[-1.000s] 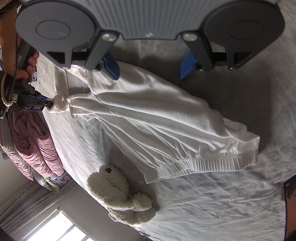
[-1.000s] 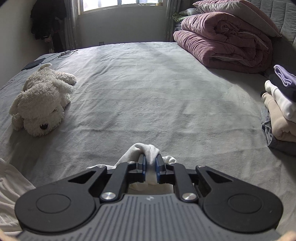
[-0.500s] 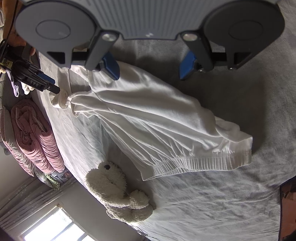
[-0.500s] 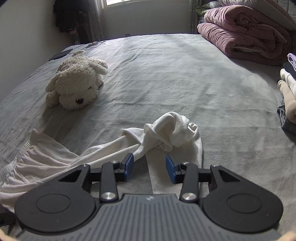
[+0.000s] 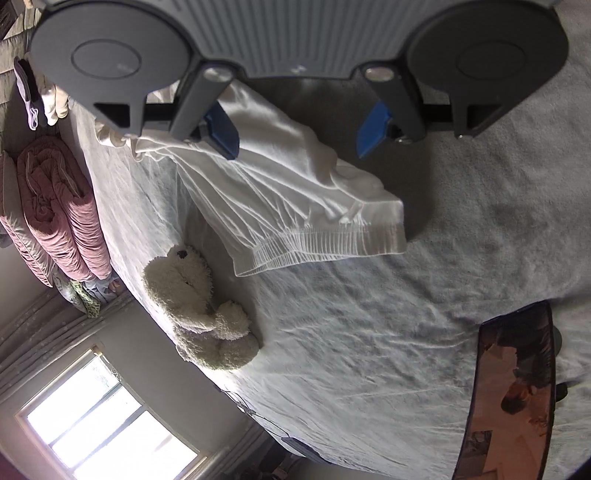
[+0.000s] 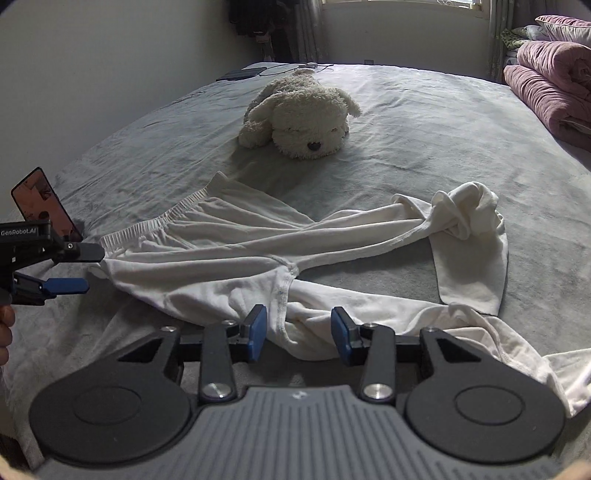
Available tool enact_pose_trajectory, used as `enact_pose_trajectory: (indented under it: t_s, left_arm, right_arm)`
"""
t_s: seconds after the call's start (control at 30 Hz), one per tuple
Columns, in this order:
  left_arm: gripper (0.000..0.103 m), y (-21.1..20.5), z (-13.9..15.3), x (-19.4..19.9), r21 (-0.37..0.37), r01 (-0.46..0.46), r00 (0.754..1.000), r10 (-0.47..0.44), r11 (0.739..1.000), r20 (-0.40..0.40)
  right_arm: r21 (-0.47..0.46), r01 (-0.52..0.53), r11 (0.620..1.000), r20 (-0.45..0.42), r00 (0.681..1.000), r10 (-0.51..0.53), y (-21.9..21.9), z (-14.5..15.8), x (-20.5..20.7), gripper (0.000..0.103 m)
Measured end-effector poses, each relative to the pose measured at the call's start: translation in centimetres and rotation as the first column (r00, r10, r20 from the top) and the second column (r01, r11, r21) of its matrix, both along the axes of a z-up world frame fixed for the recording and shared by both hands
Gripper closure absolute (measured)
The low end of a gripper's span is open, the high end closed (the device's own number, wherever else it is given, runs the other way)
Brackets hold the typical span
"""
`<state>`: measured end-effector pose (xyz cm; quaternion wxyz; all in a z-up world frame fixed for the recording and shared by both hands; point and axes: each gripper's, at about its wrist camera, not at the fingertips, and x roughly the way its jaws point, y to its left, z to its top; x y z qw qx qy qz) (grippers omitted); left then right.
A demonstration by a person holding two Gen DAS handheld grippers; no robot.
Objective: Fold clothes
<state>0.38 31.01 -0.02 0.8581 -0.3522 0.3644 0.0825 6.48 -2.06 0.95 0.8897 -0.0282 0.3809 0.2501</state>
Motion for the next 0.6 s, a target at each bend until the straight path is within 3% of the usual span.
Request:
enact_pose_trajectory:
  t_s: [0.33, 0.43, 0.5, 0.6]
  left_arm:
    - [0.039, 3.7, -1.3, -0.7, 0.019, -0.189, 0.982, 0.189, 0.982, -0.021]
    - [0.043, 4.1, -1.8, -0.4, 0.009, -0.212, 0.977, 0.212, 0.977, -0.027]
    - [0.048, 4.0, -1.9, -0.3, 0.001, -0.212, 0.977, 0.212, 0.977, -0.019]
    - [0.065, 3.8, -2.0, -0.2, -0.011, -0.212, 0.977, 0.212, 0.977, -0.009]
  right_arm:
    - [-0.118, -0.066, 0.991, -0.006, 0.998, 0.066, 1.8, -3.9, -0.3, 0.06]
    - [-0.149, -0.056, 0.987, 0.048, 0.997, 0.063, 2.0, -3.9, -0.3, 0.073]
    - [-0.172, -0.044, 0.984, 0.065, 0.996, 0.056, 2.2, -3.9, 0.0, 0.1]
    - [-0.175, -0.024, 0.984, 0.076, 0.996, 0.038, 1.9, -3.1, 0.1, 0.102]
